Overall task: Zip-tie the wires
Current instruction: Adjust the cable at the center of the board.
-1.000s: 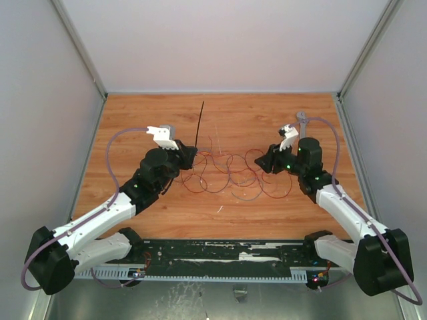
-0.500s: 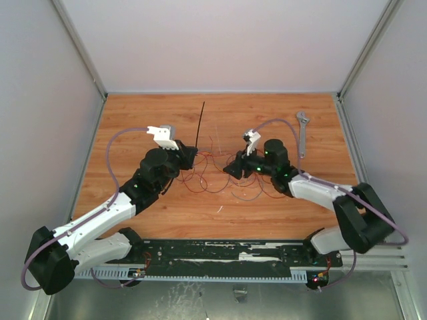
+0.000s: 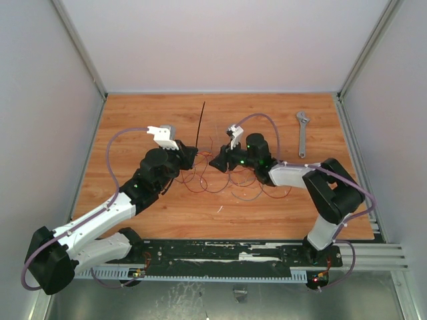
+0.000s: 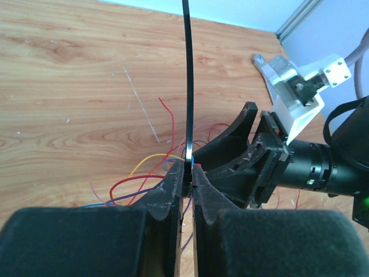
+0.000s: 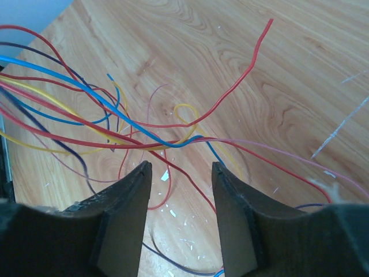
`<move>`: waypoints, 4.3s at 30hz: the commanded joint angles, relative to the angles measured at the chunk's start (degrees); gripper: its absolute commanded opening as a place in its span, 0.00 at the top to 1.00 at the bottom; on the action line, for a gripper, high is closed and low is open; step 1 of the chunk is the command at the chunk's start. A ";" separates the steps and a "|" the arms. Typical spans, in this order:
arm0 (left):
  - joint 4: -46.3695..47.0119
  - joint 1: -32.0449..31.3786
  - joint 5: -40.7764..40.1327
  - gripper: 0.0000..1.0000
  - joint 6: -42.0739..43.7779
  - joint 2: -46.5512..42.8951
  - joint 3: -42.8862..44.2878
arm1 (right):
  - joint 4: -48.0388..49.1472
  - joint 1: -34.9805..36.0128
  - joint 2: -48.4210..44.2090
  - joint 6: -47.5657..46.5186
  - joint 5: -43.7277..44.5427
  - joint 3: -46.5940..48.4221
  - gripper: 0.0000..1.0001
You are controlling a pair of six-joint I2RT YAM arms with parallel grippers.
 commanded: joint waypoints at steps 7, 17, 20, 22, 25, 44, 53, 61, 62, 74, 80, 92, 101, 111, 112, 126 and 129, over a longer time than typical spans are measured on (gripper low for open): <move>1.08 0.37 0.19 1.00 -0.46 -0.87 1.39 | 2.07 1.09 1.48 -1.93 0.53 1.19 0.88; 0.95 0.46 -0.35 1.00 -0.45 -1.44 1.12 | -4.38 0.92 -6.39 -5.56 5.30 -4.24 1.00; 0.91 0.49 -0.59 1.00 -0.36 -1.81 0.92 | -8.24 0.31 -10.95 -6.84 7.87 -7.36 1.00; 0.84 0.59 -0.73 1.00 -0.39 -1.85 0.78 | -10.91 -0.47 -14.25 -7.26 9.10 -9.55 1.00; 0.82 0.77 -0.69 1.00 -0.38 -1.87 0.65 | -14.07 -2.27 -18.99 -7.75 9.57 -12.26 1.00; 0.55 1.11 -0.78 1.00 -0.30 -1.51 0.71 | -26.14 -10.74 -33.38 -9.16 12.50 -14.56 1.00; 0.67 1.34 -0.69 1.00 -0.30 -1.54 0.53 | -26.35 -12.11 -34.75 -6.42 14.55 -14.68 1.00; 0.73 1.58 -0.60 1.00 -0.29 -1.68 0.54 | -24.25 -13.36 -34.59 -1.98 14.38 -15.58 1.00; 0.73 1.58 -0.56 1.00 -0.28 -1.63 0.54 | -24.20 -13.35 -34.39 -1.90 14.22 -15.51 1.00; 0.70 1.77 -0.25 1.00 -0.16 -1.52 0.72 | -24.65 -13.38 -33.10 -1.65 12.00 -14.32 1.00; 0.38 1.89 -0.42 1.00 0.01 -2.04 0.84 | -26.36 -14.69 -34.52 0.30 16.97 -14.22 1.00; 0.71 1.95 -0.08 1.00 -0.32 -1.87 0.62 | -25.95 -14.90 -33.25 -1.19 11.51 -13.99 0.97; 1.46 1.95 0.86 1.00 -0.90 -1.37 0.52 | -22.03 -14.74 -34.87 -1.85 -0.02 -14.04 0.65; 1.85 1.94 1.68 1.00 -1.57 -1.27 0.46 | -9.18 -10.93 -41.52 1.15 -0.63 -19.35 0.64; 1.86 1.95 1.73 1.00 -1.61 -1.29 0.44 | -8.64 -10.49 -42.05 1.14 -0.45 -19.77 0.64; 2.75 1.94 3.52 1.00 -3.20 -0.89 0.49 | 15.87 5.41 -32.23 -3.46 3.34 -22.67 0.65; 2.75 1.96 3.83 1.00 -3.40 -0.88 0.53 | 22.77 8.20 -25.96 -4.14 4.54 -21.60 0.68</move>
